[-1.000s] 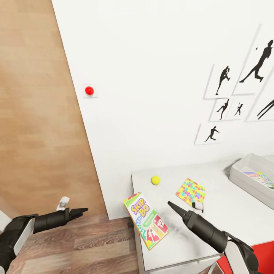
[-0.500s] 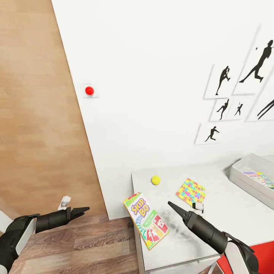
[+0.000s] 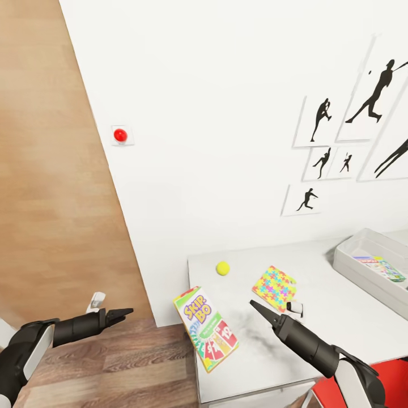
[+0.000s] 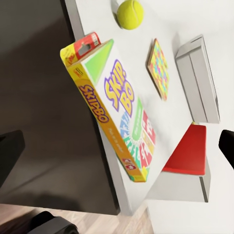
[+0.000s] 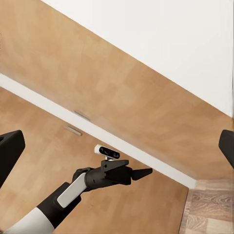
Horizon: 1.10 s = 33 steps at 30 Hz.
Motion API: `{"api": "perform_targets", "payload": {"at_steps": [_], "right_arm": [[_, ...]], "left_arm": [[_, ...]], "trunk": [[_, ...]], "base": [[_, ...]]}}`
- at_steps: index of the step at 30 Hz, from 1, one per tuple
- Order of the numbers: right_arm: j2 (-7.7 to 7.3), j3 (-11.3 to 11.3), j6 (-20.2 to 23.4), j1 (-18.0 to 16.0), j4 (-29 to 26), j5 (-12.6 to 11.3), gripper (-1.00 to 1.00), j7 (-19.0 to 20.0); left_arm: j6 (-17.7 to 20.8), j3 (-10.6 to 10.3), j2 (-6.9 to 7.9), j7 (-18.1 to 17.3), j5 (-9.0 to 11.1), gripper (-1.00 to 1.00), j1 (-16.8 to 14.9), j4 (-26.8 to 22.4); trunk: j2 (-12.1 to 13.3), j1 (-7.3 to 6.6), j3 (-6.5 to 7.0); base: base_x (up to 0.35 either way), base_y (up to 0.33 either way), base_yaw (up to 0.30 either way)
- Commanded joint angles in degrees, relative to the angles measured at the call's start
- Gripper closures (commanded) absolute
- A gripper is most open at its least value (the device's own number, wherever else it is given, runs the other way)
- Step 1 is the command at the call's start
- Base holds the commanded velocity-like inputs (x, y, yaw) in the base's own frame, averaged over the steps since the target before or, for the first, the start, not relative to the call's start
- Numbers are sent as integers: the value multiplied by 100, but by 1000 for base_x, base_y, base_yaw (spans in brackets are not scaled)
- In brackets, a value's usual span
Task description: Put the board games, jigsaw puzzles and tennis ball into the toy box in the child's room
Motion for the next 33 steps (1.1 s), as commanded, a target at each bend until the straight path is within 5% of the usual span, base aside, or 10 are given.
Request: {"api": "perform_targets", "payload": {"at_steps": [1,27,33], "right_arm": [[-1,-3,33,-4,1,-22,-100,5],[-3,-3,33,-5,1,-22,-100,16],[-20,-46,33,-8,1,-22,-100,261]], "left_arm": [[40,1,1,-6,16,-100,-4,-2],[60,10,7,0,20,-100,-8,-2],[79,17,7,35,25,-100,-9,1]], "trunk": [[-12,3,-12],[-12,3,-12],[-252,135,-119]], "base": [[0,-227,0],[0,-112,0],[0,-2,0]]}}
